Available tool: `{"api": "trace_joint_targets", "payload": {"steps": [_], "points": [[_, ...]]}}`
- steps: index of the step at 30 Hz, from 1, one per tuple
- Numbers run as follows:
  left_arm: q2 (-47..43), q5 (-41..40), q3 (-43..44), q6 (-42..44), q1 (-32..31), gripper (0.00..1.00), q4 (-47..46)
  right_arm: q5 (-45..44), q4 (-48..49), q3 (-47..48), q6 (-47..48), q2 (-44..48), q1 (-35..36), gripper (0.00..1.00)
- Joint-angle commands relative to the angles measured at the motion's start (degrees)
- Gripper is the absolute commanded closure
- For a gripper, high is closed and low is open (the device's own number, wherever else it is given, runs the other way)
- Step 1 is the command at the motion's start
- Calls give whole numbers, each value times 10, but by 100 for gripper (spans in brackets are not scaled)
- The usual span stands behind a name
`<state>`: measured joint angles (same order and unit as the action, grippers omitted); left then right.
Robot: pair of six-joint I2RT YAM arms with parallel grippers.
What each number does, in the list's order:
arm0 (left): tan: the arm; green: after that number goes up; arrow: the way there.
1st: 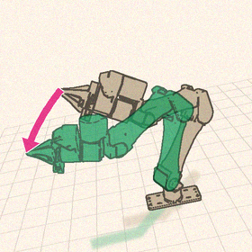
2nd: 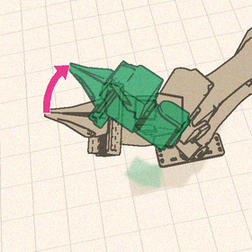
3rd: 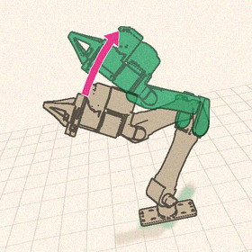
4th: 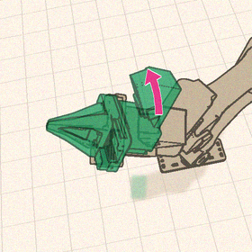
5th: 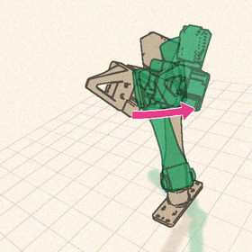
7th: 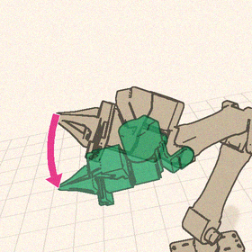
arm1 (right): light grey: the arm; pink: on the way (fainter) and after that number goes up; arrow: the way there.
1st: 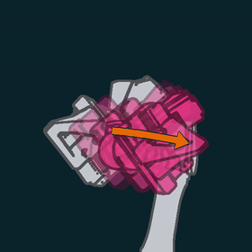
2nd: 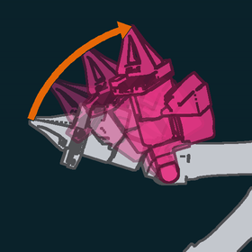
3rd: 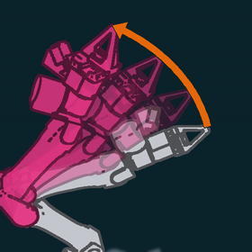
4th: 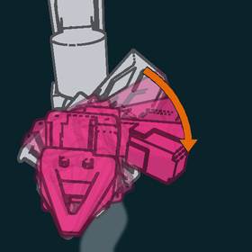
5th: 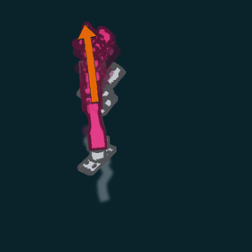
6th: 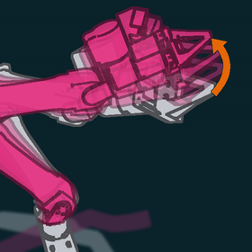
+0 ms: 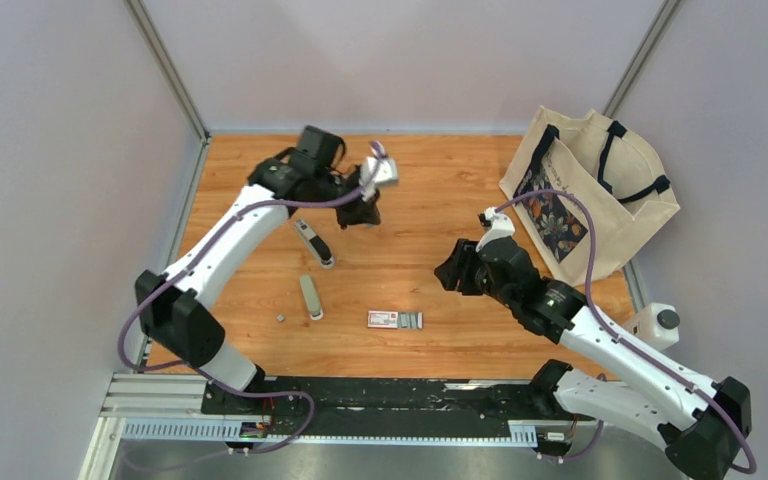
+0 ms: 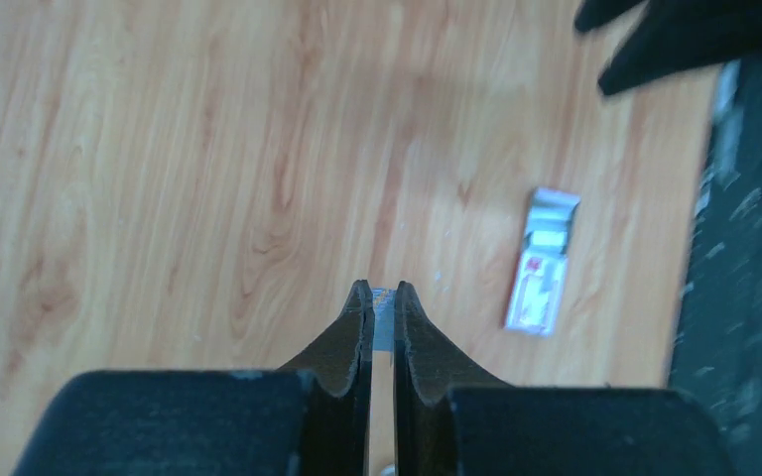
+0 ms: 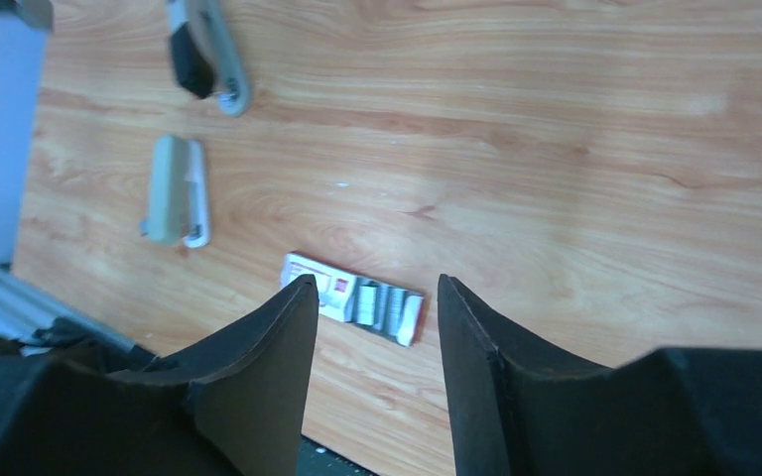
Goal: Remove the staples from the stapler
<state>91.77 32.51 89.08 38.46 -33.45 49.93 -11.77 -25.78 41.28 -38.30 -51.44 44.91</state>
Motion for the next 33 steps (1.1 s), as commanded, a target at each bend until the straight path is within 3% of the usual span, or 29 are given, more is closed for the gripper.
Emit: {"api": "trace_joint_targets", "payload": {"steps": [1, 3, 4, 6, 7, 8, 9, 10, 15, 17, 33], "points": [[-62, 227, -26, -306, 74, 94, -115, 100, 86, 13, 34, 35, -3, 47], [-99, 298, -70, -431, 105, 93, -231, 145, 113, 33, 46, 45, -3, 40], [-112, 313, -114, -562, 110, 92, -371, 155, 120, 39, 51, 57, -2, 36], [-135, 346, -142, -682, 117, 92, -495, 178, 141, 55, 64, 64, -3, 30], [-136, 358, -154, -787, 117, 91, -598, 186, 150, 70, 74, 66, -3, 30], [-135, 363, -165, -842, 117, 91, -650, 196, 169, 79, 80, 64, -3, 30], [-135, 359, -177, -900, 117, 91, -777, 212, 175, 88, 82, 58, -3, 30], [-130, 355, -201, -1015, 117, 91, -844, 219, 180, 111, 87, 44, -3, 30], [-81, 335, -229, -1320, 117, 90, -1189, 266, 194, 165, 92, -8, -3, 30], [-67, 332, -237, -1350, 117, 89, -1223, 277, 215, 178, 90, -19, -3, 30], [-97, 333, -298, -1323, 115, 89, -1232, 286, 281, 223, 75, -77, -6, 36]]}}
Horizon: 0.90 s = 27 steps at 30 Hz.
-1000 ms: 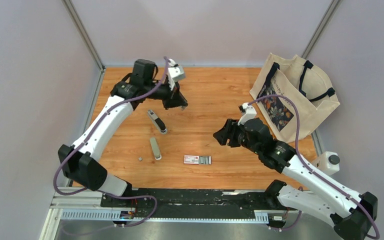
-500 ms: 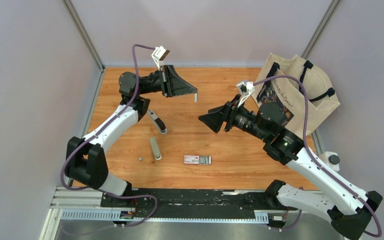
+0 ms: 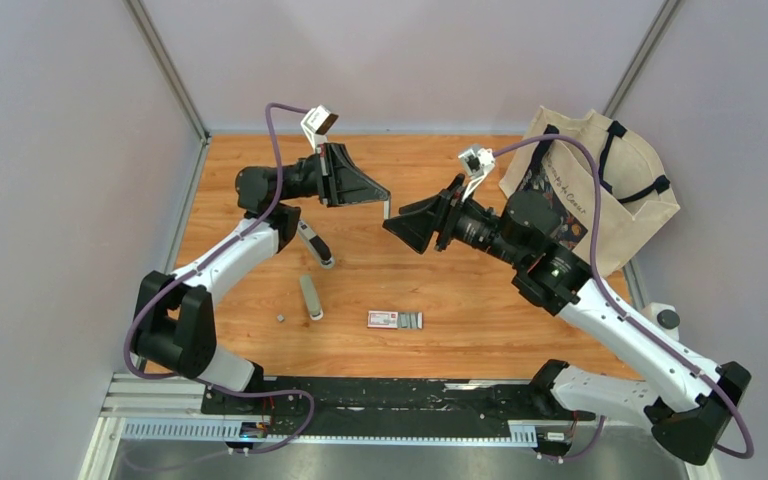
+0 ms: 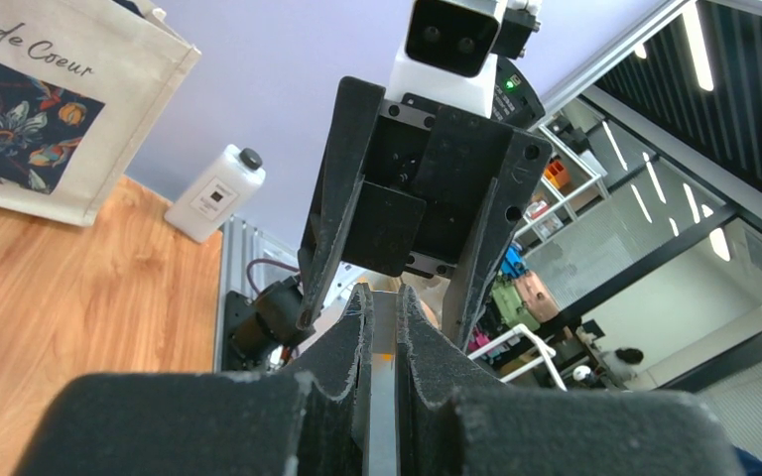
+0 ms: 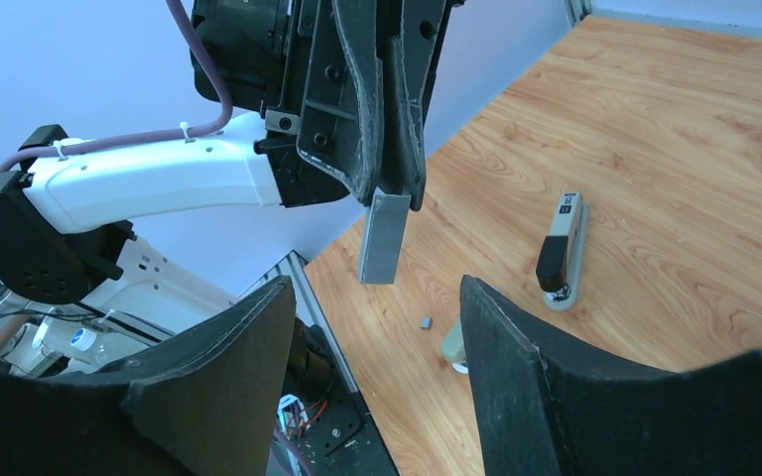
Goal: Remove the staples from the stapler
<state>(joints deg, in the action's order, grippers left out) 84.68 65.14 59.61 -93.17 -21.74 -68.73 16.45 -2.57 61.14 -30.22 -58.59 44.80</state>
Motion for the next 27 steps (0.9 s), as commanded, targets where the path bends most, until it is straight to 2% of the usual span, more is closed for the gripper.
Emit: {"api": "trace_joint_targets", "payload": {"steps": [1, 16, 19, 24, 27], "points": [[-27, 8, -5, -5, -2, 89, -45, 5, 56, 22, -11, -7, -7, 36], [-29, 9, -10, 1, -11, 88, -47, 28, 102, 15, -46, -30, -15, 48], [-29, 11, -12, 4, -11, 88, -46, 37, 102, 18, -48, -38, -15, 51], [-28, 14, -11, 7, -11, 87, -47, 39, 100, 13, -50, -39, -15, 63], [-25, 13, -8, 8, -12, 87, -47, 39, 100, 6, -52, -35, -15, 64]]}}
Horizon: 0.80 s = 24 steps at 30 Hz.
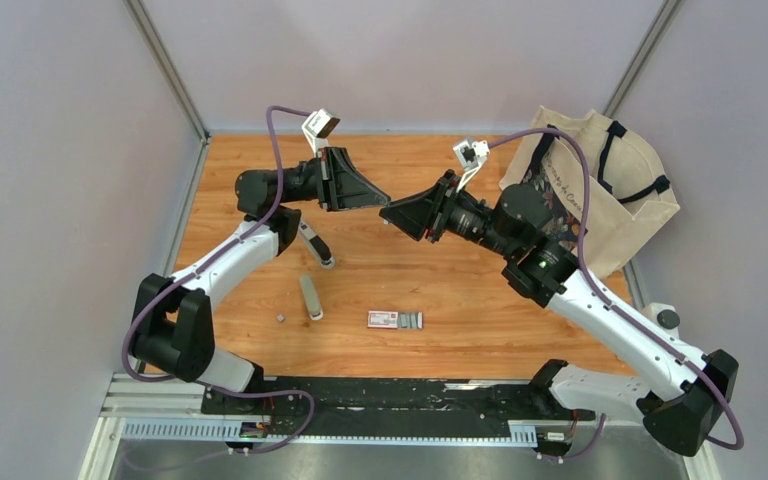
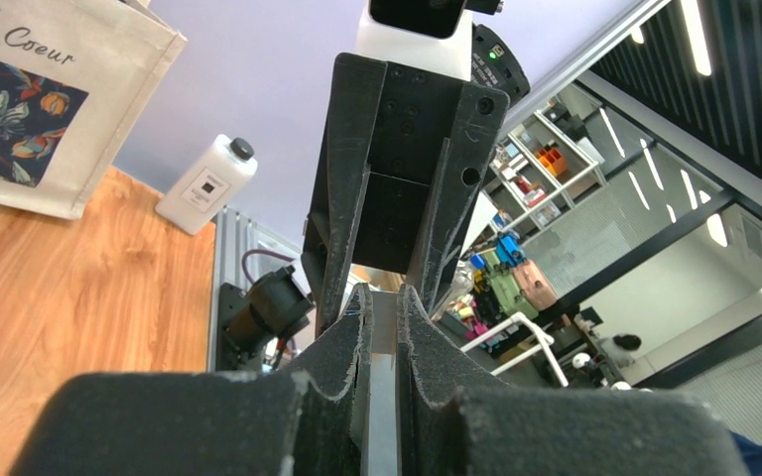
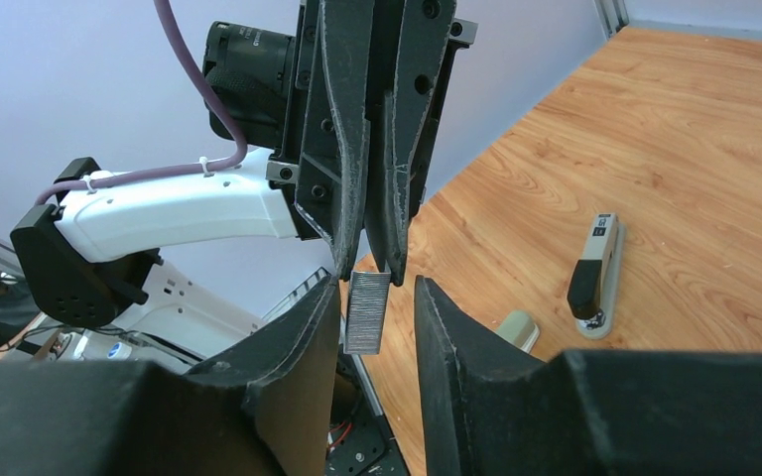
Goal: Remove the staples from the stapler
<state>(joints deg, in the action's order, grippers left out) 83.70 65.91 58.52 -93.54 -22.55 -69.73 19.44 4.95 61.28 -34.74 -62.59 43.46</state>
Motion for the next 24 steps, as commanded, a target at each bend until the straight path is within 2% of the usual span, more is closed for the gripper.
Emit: {"api": "trace_joint_targets", "payload": {"steps": [1, 11, 21, 22, 24], "points": [[-14, 6, 4, 13, -4, 87, -37, 9, 23, 0, -8, 6, -1, 64], [-13, 6, 4, 18, -3, 87, -34, 4, 22, -17, -10, 24, -2, 66], [-18, 10, -2, 27, -4, 87, -29, 6, 24, -20, -13, 24, -2, 84], [-18, 11, -2, 27, -6, 86, -29, 6, 25, -22, -15, 24, -2, 87], [-18, 11, -4, 30, -7, 75, -27, 8, 27, -23, -15, 26, -2, 89]]}}
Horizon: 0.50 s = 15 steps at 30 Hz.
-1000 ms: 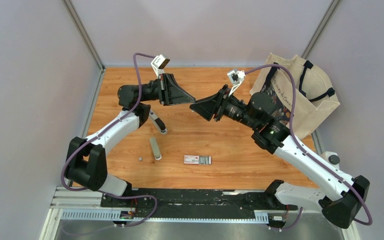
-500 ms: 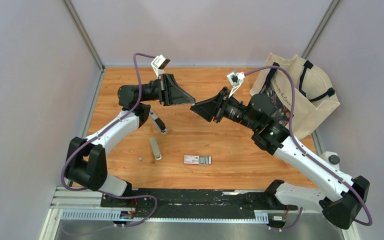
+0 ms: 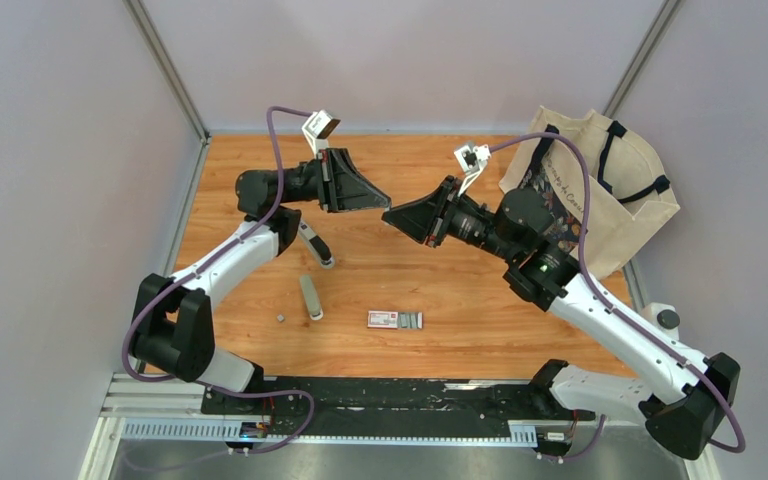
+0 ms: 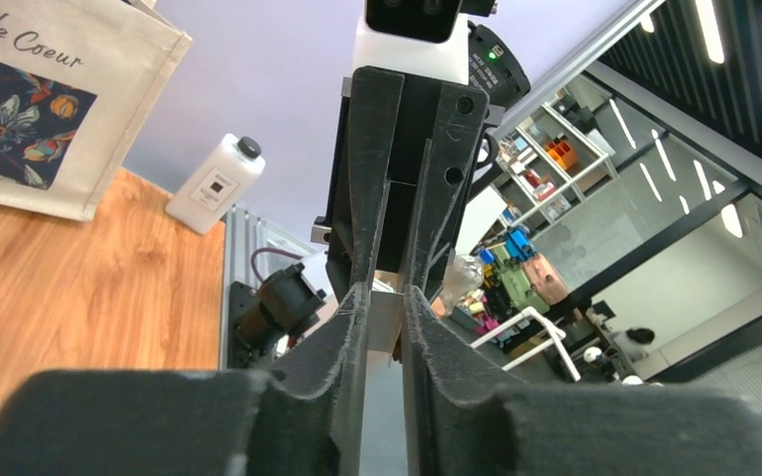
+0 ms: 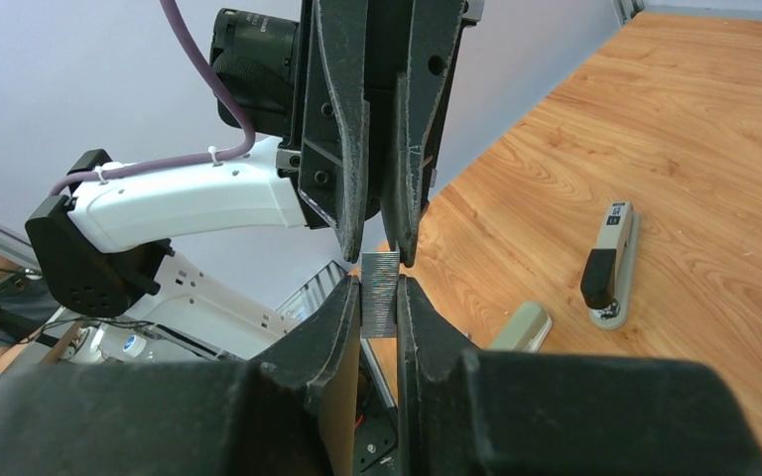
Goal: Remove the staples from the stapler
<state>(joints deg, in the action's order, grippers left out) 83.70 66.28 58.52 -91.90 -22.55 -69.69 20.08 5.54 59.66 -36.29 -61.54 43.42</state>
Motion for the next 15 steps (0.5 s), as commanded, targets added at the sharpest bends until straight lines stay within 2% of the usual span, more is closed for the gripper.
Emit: {"api": "trace_joint_targets", "payload": {"steps": [1, 2, 3, 5, 6, 7, 9, 10, 12, 13, 14, 15], "points": [[-18, 6, -4, 15, -7, 70, -23, 3, 20, -9, -1, 14, -2, 91], [-19, 7, -4, 22, -7, 66, -19, 5, 20, -9, -1, 15, -2, 91], [-21, 5, -5, 29, -8, 57, -9, 6, 16, -9, 0, 15, -3, 91], [-29, 5, 0, 84, -9, 36, 77, 12, 6, -9, 5, 16, -3, 91], [-45, 3, 1, 113, -9, 33, 114, 14, -9, -9, 8, 16, -2, 92], [-54, -3, 4, 144, -9, 31, 193, 13, -18, -9, 10, 17, -2, 92], [-79, -11, 16, 246, -9, 28, 278, 2, -51, -17, 18, 21, -2, 92], [-85, -19, 24, 282, -9, 26, 375, -7, -75, -18, 21, 22, -2, 93], [-101, -40, 67, 435, -9, 25, 526, -42, -142, -15, 31, 18, -2, 94], [-103, -84, 90, 507, -9, 25, 719, -52, -163, -14, 34, 13, -2, 94], [-101, -111, 132, 628, -9, 25, 791, -66, -185, -14, 37, 11, -2, 93], [-100, -139, 143, 664, -9, 25, 839, -74, -221, -18, 37, 7, -2, 92]]}}
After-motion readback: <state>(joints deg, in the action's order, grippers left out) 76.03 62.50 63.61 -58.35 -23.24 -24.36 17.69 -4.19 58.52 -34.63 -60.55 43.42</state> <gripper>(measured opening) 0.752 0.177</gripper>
